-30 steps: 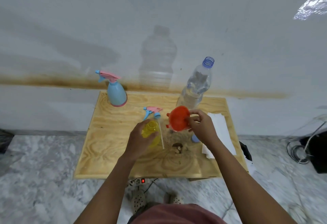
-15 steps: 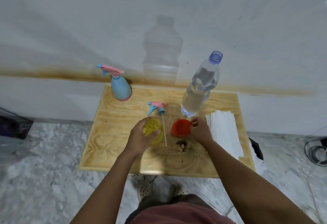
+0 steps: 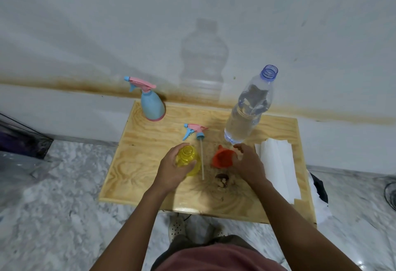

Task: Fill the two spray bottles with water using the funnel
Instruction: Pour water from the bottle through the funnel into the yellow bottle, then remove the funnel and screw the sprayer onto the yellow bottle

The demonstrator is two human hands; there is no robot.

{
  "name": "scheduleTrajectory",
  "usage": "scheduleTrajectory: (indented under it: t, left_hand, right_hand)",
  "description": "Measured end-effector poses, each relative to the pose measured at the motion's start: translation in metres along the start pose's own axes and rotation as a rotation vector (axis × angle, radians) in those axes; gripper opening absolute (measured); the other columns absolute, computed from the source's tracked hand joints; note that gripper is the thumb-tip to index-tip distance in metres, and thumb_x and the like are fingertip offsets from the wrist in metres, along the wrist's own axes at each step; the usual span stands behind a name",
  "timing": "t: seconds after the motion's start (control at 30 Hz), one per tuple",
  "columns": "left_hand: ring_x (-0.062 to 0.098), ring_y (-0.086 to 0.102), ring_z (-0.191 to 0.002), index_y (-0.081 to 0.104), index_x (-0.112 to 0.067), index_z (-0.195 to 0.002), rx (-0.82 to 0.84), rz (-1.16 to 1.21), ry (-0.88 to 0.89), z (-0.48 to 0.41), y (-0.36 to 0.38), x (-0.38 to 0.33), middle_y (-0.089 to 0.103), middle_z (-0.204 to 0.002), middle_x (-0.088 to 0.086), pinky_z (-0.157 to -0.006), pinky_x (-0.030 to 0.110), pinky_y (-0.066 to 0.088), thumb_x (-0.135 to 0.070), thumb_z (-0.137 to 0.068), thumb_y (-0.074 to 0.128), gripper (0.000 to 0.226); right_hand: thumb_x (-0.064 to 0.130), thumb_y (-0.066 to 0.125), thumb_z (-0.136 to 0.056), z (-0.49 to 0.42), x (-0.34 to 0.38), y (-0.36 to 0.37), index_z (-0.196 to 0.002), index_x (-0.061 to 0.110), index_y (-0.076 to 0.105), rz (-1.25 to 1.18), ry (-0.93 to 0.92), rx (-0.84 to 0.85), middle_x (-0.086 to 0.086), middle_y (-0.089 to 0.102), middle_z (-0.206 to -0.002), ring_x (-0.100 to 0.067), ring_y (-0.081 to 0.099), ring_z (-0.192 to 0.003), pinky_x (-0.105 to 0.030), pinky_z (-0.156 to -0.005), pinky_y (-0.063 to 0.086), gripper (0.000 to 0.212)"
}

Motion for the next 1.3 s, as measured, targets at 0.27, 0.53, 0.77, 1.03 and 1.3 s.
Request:
scheduleTrajectory:
  t: [0.27,0.53,0.77,1.03,1.3]
  left_hand:
    - [-0.005,0.06,-0.107,0.062,-0.036,-0.12,-0.019,0.016,0.019,0.001,0.0,-0.002,0.064,-0.12,-0.009,-0.096,0.026,0.053,-0.016,-0.078,0.083,0.05]
    - [0.003,0.063,-0.106,0.062,-0.028,-0.124,0.002,0.012,0.031,-0.002,0.001,0.002,0.065,-0.116,-0.003,-0.091,0.02,0.051,-0.013,-0.077,0.084,0.054]
    - [-0.009,0.056,-0.108,0.054,-0.045,-0.119,-0.014,-0.116,0.04,-0.005,0.001,0.005,0.059,-0.117,-0.018,-0.089,0.007,0.045,-0.017,-0.077,0.083,0.058]
    - [-0.011,0.052,-0.108,0.042,-0.026,-0.14,0.004,-0.232,0.032,0.0,-0.001,0.009,0.054,-0.123,-0.021,-0.085,0.002,0.037,-0.028,-0.072,0.085,0.08]
    - [-0.004,0.059,-0.091,0.054,-0.026,-0.122,-0.04,-0.164,-0.017,0.0,-0.007,0.01,0.063,-0.105,-0.017,-0.07,0.0,0.04,-0.019,-0.071,0.086,0.06]
  right_hand:
    - [0.03,0.059,-0.092,-0.014,0.1,0.021,-0.117,0.022,0.067,0.069,-0.31,0.029,0.003,0.068,-0.113,-0.015,0.065,-0.099,-0.032,-0.08,0.051,0.028]
    - [0.042,0.062,-0.089,-0.077,0.108,0.073,-0.118,0.006,0.06,0.315,-0.098,0.261,-0.012,0.065,-0.116,-0.029,0.063,-0.104,-0.03,-0.073,0.043,0.046]
    - [0.039,0.063,-0.086,-0.09,0.091,0.1,-0.107,0.007,0.061,0.185,0.011,0.281,-0.01,0.065,-0.1,-0.024,0.062,-0.085,-0.029,-0.063,0.041,0.038]
    - [0.033,0.064,-0.091,-0.05,0.126,0.034,-0.097,0.01,0.072,-0.177,-0.184,-0.001,0.0,0.069,-0.084,-0.015,0.061,-0.075,-0.022,-0.063,0.041,0.025]
    - [0.03,0.064,-0.094,0.007,0.163,-0.059,-0.117,0.015,0.068,-0.44,-0.368,-0.216,0.001,0.073,-0.091,-0.016,0.072,-0.079,-0.033,-0.073,0.058,0.028]
Point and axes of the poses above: each hand's wrist, its own z-axis away from the middle knuckle, its own y-axis out of the palm, x = y × z, the point moved 9 cm from there along -z, towards the middle knuckle
